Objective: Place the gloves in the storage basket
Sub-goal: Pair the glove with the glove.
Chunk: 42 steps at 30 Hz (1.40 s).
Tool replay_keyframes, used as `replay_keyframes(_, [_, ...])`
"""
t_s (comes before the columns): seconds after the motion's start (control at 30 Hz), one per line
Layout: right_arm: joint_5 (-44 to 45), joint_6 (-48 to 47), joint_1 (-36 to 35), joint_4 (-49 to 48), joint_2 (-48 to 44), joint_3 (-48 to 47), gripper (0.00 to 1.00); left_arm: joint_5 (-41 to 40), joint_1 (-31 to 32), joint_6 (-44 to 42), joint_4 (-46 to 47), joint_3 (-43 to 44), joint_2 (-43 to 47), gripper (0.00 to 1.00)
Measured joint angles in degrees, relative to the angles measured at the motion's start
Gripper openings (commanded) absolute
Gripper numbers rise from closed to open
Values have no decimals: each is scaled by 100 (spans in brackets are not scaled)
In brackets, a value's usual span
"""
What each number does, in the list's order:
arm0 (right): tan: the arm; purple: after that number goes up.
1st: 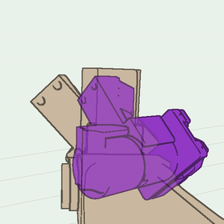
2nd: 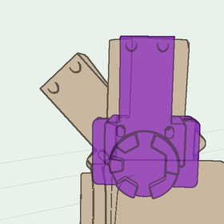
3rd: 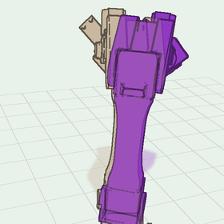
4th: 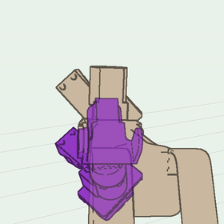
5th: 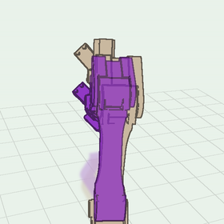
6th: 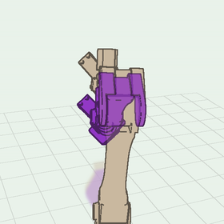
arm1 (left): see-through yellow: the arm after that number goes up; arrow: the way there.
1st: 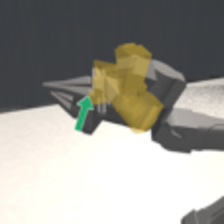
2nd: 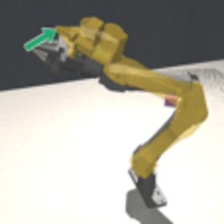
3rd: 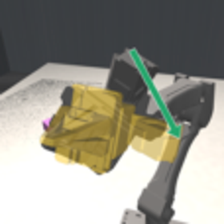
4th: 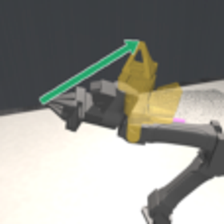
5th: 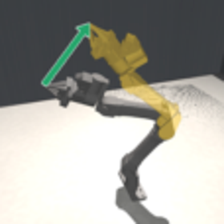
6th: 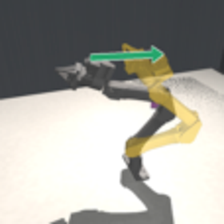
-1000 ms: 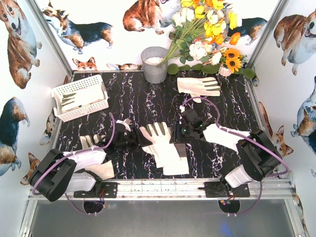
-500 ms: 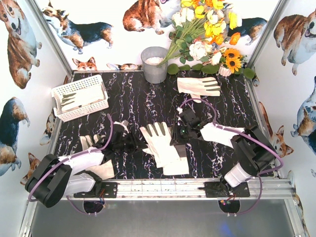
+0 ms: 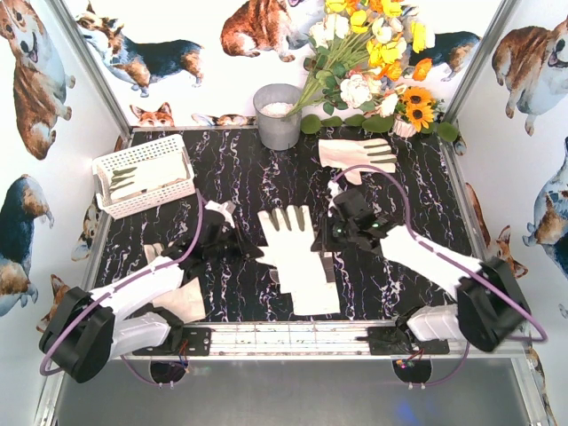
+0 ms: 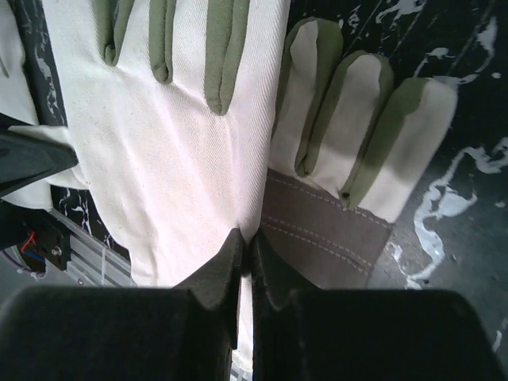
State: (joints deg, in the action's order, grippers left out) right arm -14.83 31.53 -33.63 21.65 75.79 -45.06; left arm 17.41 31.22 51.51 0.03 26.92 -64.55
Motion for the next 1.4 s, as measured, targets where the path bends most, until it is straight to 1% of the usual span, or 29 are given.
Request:
replay_keyframes(0.2, [435, -81, 35, 787, -892, 7, 0, -118, 472, -120, 42, 181, -229, 0])
replay_keyframes(0.37, [680, 17, 63, 1191, -1552, 474, 0, -219, 929, -31, 354, 186, -555, 0])
replay_keyframes(0.47, [748, 136, 74, 1244, -1880, 824, 0, -280, 1104, 13, 542, 186, -673, 0])
replay_keyframes(0.63, [758, 337, 76, 1104, -2258, 1287, 0, -295, 1207, 35, 695, 184, -883, 0])
replay_keyframes(0.83, [761, 389, 76, 894, -2223, 1432, 0, -380, 1235, 24, 695, 184, -955, 0])
replay_keyframes(1.17, [581, 396, 74, 522, -1526, 1438, 0, -616, 1248, 103, 483, 155, -1058, 0])
replay_keyframes(1.4, [544, 393, 74, 448, -1381, 1443, 0, -579, 1248, 232, 549, 103, -1292, 0])
